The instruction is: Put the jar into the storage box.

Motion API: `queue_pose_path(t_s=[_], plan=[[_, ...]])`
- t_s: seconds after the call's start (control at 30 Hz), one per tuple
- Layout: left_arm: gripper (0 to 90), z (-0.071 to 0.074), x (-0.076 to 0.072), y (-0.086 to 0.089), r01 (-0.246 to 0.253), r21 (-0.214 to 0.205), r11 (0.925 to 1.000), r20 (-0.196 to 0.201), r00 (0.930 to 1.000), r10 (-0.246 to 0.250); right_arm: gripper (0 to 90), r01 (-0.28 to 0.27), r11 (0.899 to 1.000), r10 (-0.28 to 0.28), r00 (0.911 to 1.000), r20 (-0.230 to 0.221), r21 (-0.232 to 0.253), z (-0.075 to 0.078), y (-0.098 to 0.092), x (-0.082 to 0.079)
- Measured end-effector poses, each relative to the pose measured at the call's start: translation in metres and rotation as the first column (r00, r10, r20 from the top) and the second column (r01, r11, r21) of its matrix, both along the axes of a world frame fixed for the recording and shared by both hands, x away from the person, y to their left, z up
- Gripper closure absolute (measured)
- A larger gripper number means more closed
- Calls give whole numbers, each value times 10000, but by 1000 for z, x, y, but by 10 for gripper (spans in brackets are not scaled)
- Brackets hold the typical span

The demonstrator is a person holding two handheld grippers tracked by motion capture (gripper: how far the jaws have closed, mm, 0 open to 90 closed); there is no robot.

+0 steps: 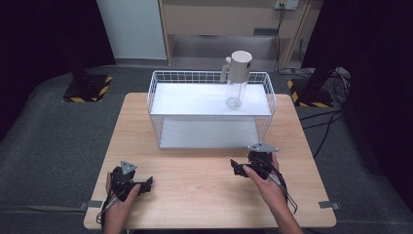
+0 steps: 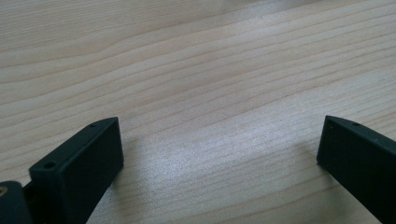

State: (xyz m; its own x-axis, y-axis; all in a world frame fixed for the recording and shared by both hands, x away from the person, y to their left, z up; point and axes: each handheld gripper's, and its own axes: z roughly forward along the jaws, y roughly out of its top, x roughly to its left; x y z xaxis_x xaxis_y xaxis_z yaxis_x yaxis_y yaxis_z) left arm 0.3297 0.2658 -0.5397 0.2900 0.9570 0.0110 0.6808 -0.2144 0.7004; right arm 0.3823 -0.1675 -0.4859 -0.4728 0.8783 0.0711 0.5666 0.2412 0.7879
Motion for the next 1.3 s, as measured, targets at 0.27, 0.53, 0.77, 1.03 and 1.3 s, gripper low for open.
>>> queue_pose_path(t_s=[0.27, 0.53, 0.77, 1.03, 1.3], plan=[[0, 0, 0, 0, -1, -1, 10000, 1, 10000, 1, 25, -69, 10000, 68, 9998, -191, -50, -9, 2, -2], [0, 0, 0, 0, 0, 1, 10000, 0, 10000, 0, 26, -147, 9999, 143, 9990, -427, -88, -19, 6, -7], [0, 0, 0, 0, 1, 2, 10000, -2, 10000, -1, 26, -229, 9996, 220, 9980, -590, -147, -27, 8, -9], [0, 0, 0, 0, -1, 0, 10000, -1, 10000, 1, 26, -266, 9994, 249, 9965, -803, -211, -36, 11, -11], [0, 0, 0, 0, 1, 4, 10000, -1, 10000, -1, 28, -326, 9991, 298, 9948, -970, -271, -42, 14, -12]])
